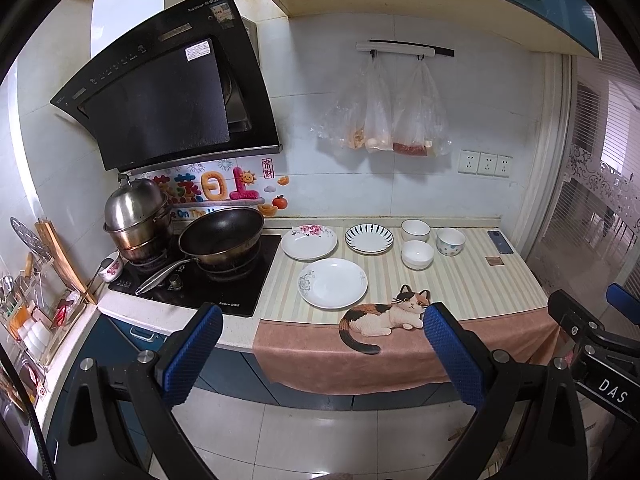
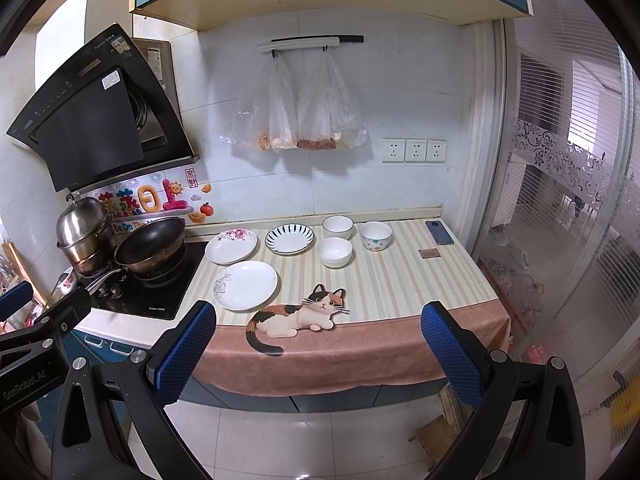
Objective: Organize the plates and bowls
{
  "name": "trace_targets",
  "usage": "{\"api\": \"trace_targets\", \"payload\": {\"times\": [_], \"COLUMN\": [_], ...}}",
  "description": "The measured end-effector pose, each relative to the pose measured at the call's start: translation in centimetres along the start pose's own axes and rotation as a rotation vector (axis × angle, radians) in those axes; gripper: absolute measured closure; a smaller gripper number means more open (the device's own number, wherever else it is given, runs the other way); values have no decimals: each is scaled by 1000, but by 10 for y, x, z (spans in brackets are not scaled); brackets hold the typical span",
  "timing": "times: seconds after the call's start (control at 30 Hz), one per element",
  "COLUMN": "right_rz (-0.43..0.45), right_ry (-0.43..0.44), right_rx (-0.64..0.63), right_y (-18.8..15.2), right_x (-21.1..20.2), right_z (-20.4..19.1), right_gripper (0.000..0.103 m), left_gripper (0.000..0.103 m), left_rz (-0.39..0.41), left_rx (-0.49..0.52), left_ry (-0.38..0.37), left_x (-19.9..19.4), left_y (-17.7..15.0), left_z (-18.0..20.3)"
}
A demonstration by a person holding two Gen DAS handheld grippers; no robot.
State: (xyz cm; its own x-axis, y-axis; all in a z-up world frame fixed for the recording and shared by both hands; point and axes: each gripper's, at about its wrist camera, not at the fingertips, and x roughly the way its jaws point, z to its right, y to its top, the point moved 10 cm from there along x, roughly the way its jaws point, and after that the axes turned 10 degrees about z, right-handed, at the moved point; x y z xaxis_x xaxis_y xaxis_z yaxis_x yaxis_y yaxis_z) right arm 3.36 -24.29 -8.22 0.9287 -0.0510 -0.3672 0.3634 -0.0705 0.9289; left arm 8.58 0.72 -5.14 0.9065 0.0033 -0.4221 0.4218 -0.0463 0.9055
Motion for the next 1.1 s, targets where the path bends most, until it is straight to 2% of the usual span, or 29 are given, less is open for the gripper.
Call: {"api": "trace_targets", "payload": {"times": [0.83, 1.0, 1.1], "right_rz": [-6, 23, -9], "right_ry": [15, 75, 88], "right_rx": [10, 64, 60], "right_y": [-3, -8, -20], "right_x": [12, 30, 55], "right_z": [-9, -19, -29], "right_gripper": [0, 0, 0], "left_gripper": [0, 0, 0], "left_rz": [1, 13, 2], "left_rx": [-1, -15, -23], "left_ry": [4, 28, 54], "left_x": [6, 34, 66], "left_y": [-3, -3, -7], "left_z": [-5, -25, -40]}}
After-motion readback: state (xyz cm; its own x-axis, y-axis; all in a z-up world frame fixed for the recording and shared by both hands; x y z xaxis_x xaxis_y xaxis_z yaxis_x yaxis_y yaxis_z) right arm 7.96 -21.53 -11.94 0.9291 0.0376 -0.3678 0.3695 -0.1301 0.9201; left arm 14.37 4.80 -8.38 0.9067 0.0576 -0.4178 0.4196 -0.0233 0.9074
